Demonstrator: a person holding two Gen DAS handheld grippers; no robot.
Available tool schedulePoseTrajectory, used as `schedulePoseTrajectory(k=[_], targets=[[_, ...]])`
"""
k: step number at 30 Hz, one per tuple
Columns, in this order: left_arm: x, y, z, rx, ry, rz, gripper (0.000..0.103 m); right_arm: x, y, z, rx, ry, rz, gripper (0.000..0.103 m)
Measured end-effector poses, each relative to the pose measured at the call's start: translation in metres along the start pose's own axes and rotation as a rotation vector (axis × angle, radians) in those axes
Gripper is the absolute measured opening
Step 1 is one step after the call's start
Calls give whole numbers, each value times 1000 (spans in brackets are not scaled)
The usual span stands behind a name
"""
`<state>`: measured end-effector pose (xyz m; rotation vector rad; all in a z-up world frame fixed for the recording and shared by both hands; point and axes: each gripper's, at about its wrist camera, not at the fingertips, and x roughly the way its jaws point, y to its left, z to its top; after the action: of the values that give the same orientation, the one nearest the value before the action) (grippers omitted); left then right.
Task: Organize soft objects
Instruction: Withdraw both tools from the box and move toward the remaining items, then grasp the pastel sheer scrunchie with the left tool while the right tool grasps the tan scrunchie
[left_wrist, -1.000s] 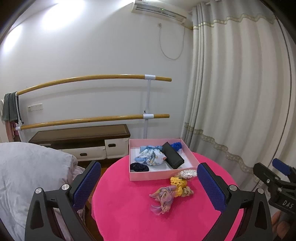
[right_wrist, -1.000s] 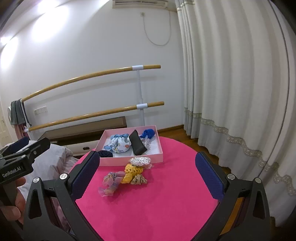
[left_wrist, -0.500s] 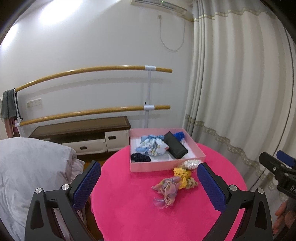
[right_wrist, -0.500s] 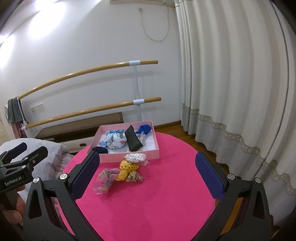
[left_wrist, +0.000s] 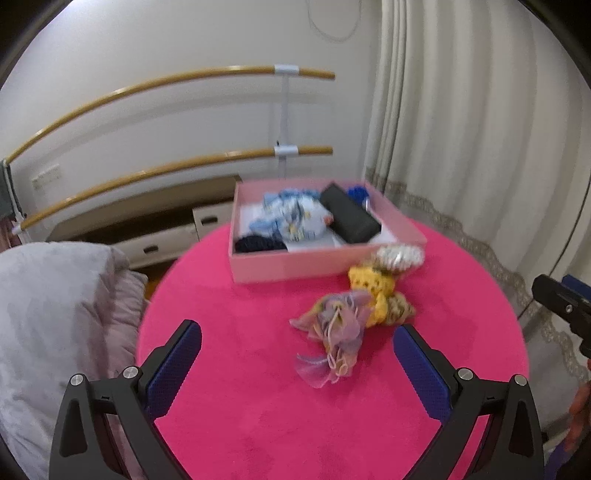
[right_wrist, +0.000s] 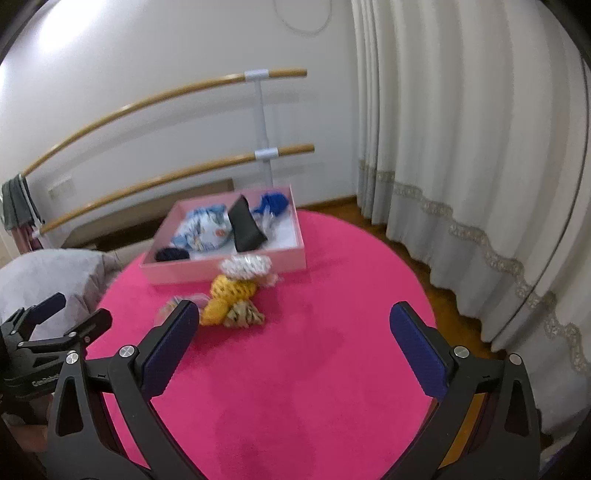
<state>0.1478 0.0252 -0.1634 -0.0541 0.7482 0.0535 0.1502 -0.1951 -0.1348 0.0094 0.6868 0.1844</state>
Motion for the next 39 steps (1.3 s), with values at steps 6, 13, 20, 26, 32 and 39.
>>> schedulePoseTrajectory(k=[6,13,20,26,32,39], targets=[[56,-8,-2,32,85,-18,103,35,-3,-7,0,69,5,103],[116,-8,-5,44,160,-5,103,73,2,-11,-15,140,25,103],[156,-1,-2,12,181,0,103,108,9,-17,-20,206,43,103],[165,10,1,-19,180,-2,103,130,20,-20,-35,247,69,103],[172,8,6,-1,178,7,103,152,32,-20,-53,272,82,103],[175,11,11,3,171,9,94,170,38,-20,-64,293,97,99]])
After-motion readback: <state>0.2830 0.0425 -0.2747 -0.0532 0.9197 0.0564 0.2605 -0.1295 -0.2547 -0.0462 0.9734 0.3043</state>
